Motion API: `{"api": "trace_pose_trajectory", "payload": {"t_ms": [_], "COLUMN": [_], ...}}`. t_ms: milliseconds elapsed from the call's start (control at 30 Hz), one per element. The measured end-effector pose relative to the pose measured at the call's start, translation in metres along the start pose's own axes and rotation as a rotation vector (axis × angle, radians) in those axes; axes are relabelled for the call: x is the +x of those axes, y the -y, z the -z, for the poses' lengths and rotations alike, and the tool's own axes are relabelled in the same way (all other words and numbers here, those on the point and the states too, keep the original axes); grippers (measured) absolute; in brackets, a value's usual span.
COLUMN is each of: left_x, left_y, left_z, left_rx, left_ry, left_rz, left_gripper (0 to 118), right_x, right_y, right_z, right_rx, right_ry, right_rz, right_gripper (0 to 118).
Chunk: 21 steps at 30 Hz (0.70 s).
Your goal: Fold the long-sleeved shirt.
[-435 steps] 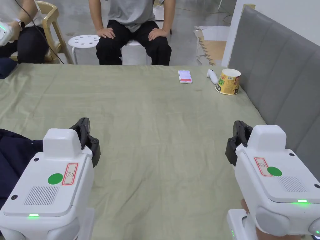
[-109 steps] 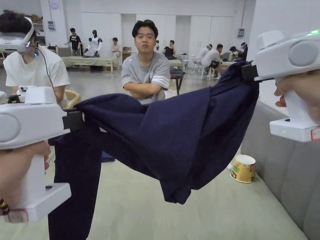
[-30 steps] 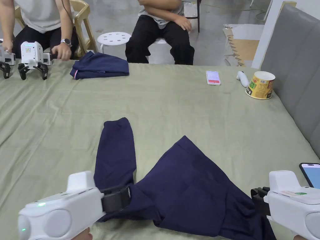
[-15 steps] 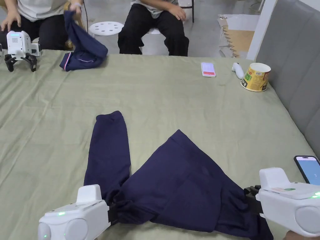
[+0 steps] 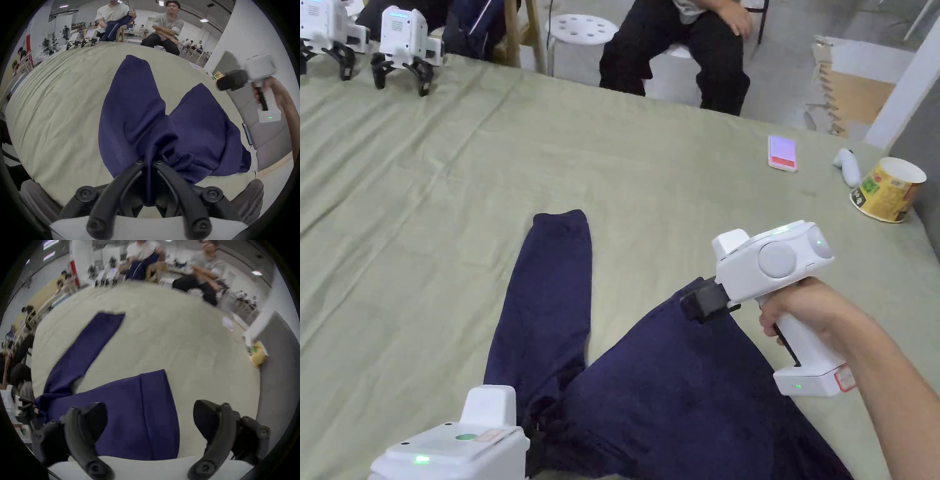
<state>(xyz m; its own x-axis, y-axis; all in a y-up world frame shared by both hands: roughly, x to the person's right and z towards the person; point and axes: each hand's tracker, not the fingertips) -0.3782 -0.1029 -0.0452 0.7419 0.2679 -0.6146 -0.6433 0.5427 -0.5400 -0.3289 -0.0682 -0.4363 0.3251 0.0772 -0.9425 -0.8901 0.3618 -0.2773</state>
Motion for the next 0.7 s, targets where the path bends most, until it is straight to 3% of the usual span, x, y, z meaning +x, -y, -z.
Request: {"api": "trace_pose_trajectory", "payload": {"t_ms": [67,100,200,233,300,367,433,500,600,700], "left_x": [-0.003,-0.003,-0.005,-0.006,-0.009,-0.01,-0.013,-0.016,-0.024,-0.03], "left_y": [-0.001,-0.001,-0.001,-0.001,-0.002,-0.008,-0.015,-0.028,-0.056,-0.097], "left_z": [-0.001,-0.001,-0.002,-0.003,-0.004,-0.004,-0.008,-0.017,-0.03,-0.044], "left_rx": [0.001,0.001,0.005,0.007,0.013,0.021,0.032,0.087,0.187,0.268], "left_ry": [0.006,0.004,0.002,0.0,0.005,0.006,0.005,0.02,0.038,0.037], "left_rz": [-0.023,-0.025,-0.027,-0.031,-0.041,-0.034,-0.023,-0.009,0.045,0.042], "left_gripper": [10,10,10,10,10,10,10,10,9,8], "right_x": [-0.007,-0.009,-0.016,-0.018,-0.013,-0.007,-0.002,0.009,0.029,0.045], "right_y": [-0.016,-0.021,-0.027,-0.024,-0.022,-0.008,0.005,0.017,0.036,0.049], "right_z": [0.036,0.048,0.081,0.08,0.063,0.047,0.027,-0.009,-0.087,-0.175], "right_rx": [-0.083,-0.109,-0.177,-0.179,-0.135,-0.043,-0.013,0.079,0.244,0.393], "right_ry": [0.057,0.072,0.054,0.046,-0.027,-0.097,-0.015,-0.001,0.011,0.071], "right_rz": [-0.06,-0.072,-0.058,-0.055,0.045,0.07,0.076,0.14,0.224,0.241], "right_gripper": [92,92,86,73,6,6,6,6,6,6]}}
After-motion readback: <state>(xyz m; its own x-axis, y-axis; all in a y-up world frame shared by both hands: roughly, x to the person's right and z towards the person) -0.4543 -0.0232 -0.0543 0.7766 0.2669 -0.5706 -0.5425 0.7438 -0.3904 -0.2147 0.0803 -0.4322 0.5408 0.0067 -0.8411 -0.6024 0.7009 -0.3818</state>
